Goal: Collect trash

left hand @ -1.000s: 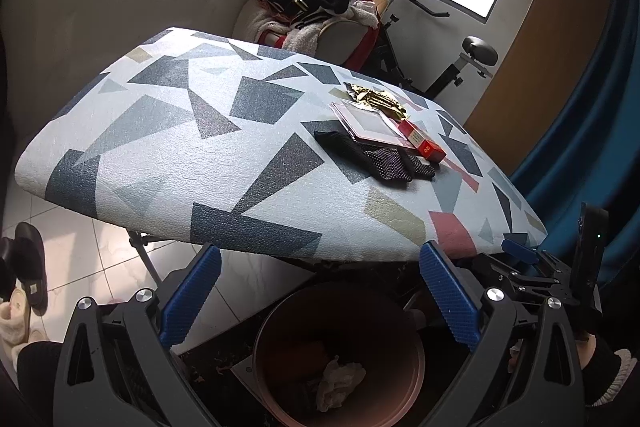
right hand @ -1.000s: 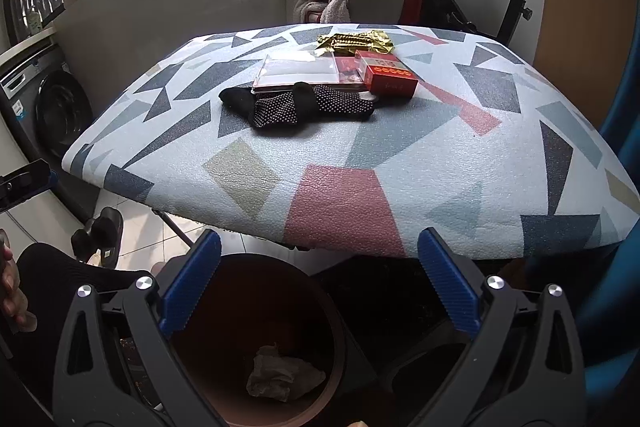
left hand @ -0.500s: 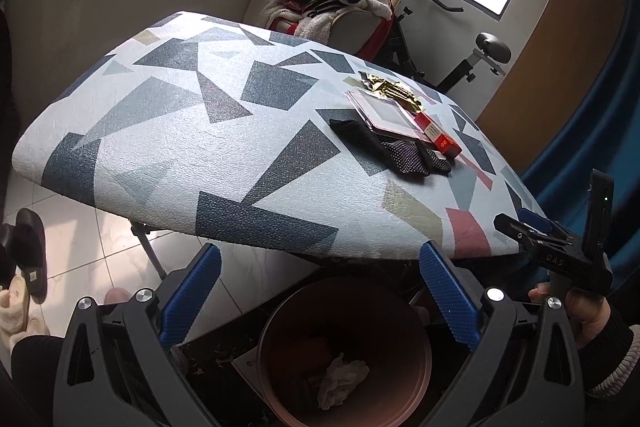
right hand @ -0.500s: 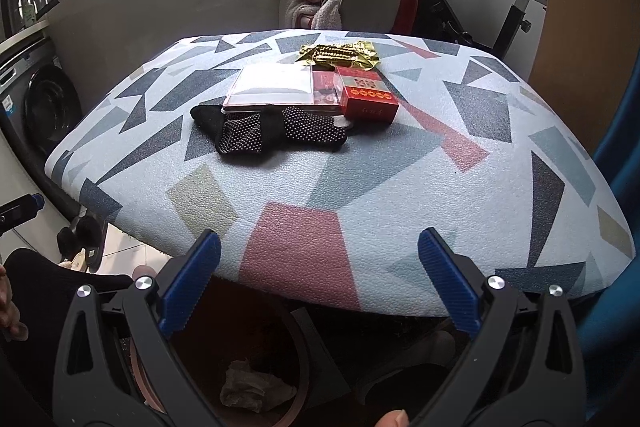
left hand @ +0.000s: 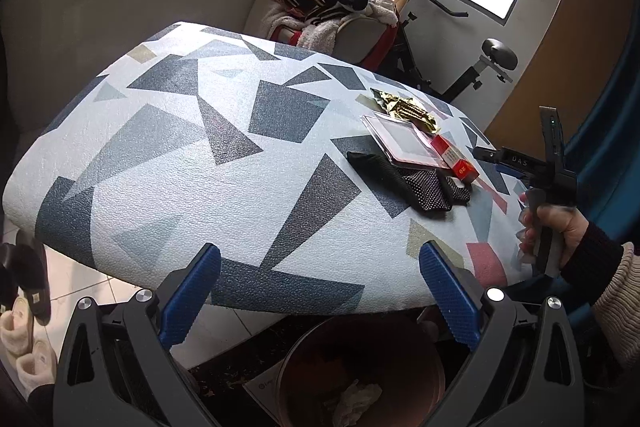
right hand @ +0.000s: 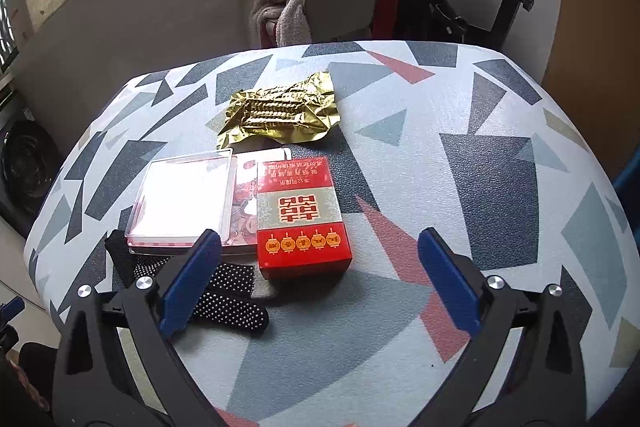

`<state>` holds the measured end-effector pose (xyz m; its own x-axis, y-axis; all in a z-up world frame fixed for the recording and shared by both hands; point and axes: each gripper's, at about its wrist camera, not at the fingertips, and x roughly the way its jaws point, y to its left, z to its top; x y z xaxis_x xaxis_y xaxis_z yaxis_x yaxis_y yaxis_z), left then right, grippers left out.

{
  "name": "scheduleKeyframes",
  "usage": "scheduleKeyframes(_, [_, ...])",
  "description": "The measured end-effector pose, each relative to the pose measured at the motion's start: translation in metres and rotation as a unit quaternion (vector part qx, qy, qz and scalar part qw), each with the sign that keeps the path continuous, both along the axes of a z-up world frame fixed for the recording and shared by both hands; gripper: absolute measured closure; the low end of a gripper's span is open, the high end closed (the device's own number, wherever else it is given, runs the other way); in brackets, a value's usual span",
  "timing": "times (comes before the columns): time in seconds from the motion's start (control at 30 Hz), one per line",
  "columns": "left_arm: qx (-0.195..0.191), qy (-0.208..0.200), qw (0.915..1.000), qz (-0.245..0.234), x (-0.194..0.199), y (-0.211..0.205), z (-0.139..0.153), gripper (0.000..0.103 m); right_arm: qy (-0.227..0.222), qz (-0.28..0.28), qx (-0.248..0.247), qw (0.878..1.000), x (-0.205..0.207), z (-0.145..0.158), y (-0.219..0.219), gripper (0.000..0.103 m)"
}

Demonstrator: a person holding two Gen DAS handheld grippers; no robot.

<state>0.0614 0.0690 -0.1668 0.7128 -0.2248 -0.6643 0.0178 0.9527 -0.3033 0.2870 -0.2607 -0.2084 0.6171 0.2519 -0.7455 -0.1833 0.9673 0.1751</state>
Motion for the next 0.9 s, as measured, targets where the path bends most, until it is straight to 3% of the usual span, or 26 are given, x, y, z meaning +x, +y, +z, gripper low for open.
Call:
scheduleKeyframes(0.2, [0.022,-0.005,0.9992,-0.032,0.033,-0.008,0.007,0.006,0.04,0.017,-0.005,0.999,0.034,-0.021,0.013,0.01])
scheduleKeyframes(0.23, [0.026,-0.006,0.9986,-0.046,0.041,-0.011,0.01,0.006,0.051,0.02,0.002,0.998,0.036,-0.026,0.014,0.02])
scheduleKeyframes(0.3, [0.044,-0.013,0.996,-0.076,0.058,-0.019,0.015,0.006,0.042,0.024,0.012,0.999,0.034,-0.029,0.012,0.028])
scheduleKeyframes(0.37, [0.067,-0.025,0.9905,-0.117,0.077,-0.031,0.019,0.006,0.036,0.026,0.008,0.999,0.032,-0.029,0.012,0.046])
scheduleKeyframes(0.47, [0.122,-0.043,0.9724,-0.194,0.111,-0.054,0.017,0.006,0.032,0.027,0.02,0.999,0.03,-0.03,0.01,0.046])
scheduleKeyframes(0.6, [0.18,-0.024,0.9423,-0.281,0.167,-0.09,0.003,0.006,0.013,0.015,0.03,0.999,0.024,-0.026,0.005,0.046])
scheduleKeyframes(0.7, [0.233,-0.041,0.9158,-0.325,0.194,-0.119,-0.003,0.006,0.015,0.019,0.046,0.999,0.024,-0.027,0.002,0.046])
scheduleKeyframes(0.77, [0.246,-0.05,0.8945,-0.37,0.206,-0.136,-0.007,0.006,0.022,0.022,0.051,0.998,0.026,-0.028,0.001,0.046])
scheduleKeyframes(0.9, [0.28,-0.052,0.8601,-0.424,0.224,-0.162,-0.021,0.006,0.028,0.021,0.067,0.997,0.029,-0.031,-0.003,0.046])
